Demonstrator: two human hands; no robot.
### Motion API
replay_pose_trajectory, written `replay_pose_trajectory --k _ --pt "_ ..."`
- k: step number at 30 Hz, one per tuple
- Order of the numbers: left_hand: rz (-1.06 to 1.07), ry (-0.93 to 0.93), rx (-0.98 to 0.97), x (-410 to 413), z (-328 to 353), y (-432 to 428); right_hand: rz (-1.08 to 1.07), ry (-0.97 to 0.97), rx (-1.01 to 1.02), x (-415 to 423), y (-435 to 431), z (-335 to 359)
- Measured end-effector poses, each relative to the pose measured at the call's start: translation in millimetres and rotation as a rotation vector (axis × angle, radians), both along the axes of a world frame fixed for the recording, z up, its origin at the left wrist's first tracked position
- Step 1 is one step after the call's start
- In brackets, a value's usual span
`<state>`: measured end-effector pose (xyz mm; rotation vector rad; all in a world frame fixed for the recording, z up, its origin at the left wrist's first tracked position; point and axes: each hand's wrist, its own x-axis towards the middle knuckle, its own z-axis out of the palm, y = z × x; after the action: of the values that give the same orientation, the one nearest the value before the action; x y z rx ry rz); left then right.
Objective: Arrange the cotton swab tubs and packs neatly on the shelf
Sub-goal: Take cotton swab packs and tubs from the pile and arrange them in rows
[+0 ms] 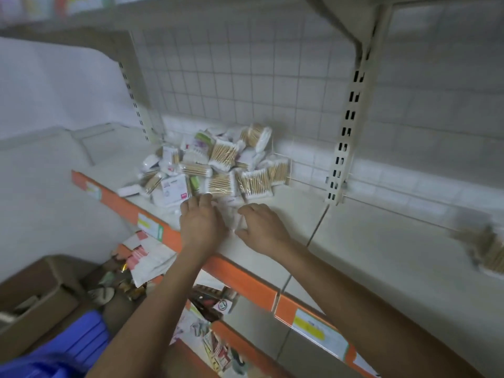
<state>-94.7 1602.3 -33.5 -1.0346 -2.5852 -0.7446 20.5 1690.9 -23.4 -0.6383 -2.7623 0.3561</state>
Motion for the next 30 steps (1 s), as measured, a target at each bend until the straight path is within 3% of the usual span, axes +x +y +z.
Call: replay_pose_trajectory --k 7,10,18,25,30 --pt "0.142 -0.098 -0.024 -30 -8 -24 0.05 -0.064 0.004 -41 -12 -12" --pt "0.159 -0.082 0.058 -34 -11 -26 0.029 -0.042 0.005 -46 -14 -14" --pt "-0.011 0.018 0.312 -50 7 -9 0.01 -0.005 0.01 -55 -12 -8" --pt "-0.124 -0.096 0.205 -70 20 17 -0.018 -0.025 -0.028 -60 -13 -13" --pt "-0.119 -0.14 0.285 -69 18 22 -0.049 -0.01 -0.065 -54 -11 -15"
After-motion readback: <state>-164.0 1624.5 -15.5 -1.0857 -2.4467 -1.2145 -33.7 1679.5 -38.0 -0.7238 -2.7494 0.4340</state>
